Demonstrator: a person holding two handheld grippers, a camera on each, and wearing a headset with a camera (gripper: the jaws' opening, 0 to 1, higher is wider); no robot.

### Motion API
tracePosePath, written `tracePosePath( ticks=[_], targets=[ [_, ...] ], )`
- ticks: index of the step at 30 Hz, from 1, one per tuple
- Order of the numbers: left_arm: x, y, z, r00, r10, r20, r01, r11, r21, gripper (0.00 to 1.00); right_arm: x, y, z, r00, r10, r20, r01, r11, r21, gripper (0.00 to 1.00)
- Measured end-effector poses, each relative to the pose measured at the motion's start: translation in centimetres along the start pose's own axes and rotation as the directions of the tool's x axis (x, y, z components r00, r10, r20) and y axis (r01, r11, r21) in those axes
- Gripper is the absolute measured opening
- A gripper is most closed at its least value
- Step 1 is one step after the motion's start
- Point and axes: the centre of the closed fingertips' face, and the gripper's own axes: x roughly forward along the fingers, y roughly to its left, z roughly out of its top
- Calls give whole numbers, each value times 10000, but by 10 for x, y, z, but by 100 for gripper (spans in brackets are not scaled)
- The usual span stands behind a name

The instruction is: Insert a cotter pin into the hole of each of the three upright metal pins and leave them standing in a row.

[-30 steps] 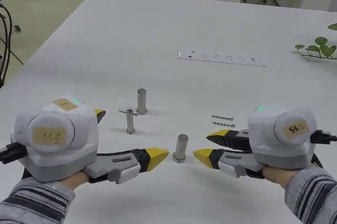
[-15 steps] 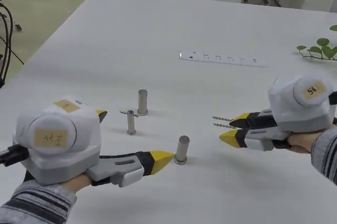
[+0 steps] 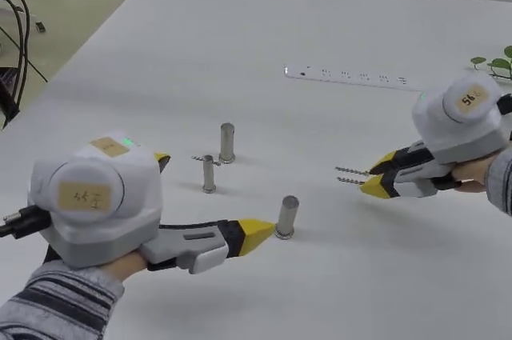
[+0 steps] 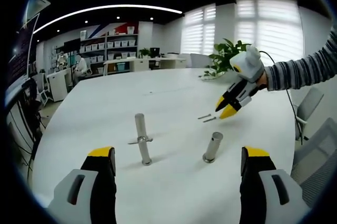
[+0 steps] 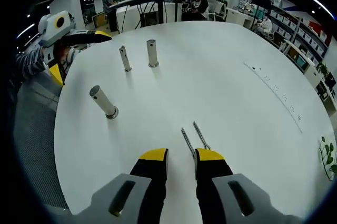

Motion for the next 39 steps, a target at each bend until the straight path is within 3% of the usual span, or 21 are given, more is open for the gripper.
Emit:
tracePosePath(
  ticks=[15, 25, 30, 39],
  targets=[
    [2, 4, -10, 9993, 78, -372, -73, 9999, 142, 99, 19, -15, -12, 9952, 299, -936, -359, 9974, -625, 8],
    [2, 6, -13, 9986, 82, -514, -71, 9997, 213, 97, 21, -14, -11, 9874, 664, -1437, -816, 9914, -1026, 1],
    [3, 4, -15, 9979, 43, -646, -21, 9994, 338, 95, 22, -10, -12, 9798, 717, -1868, -1075, 9760, -1894, 0],
    [2, 0, -17, 9969, -53, -789, 91, 9988, 480, 92, 19, -8, -13, 9829, 600, -1743, -993, 9690, -2265, 0]
  ],
)
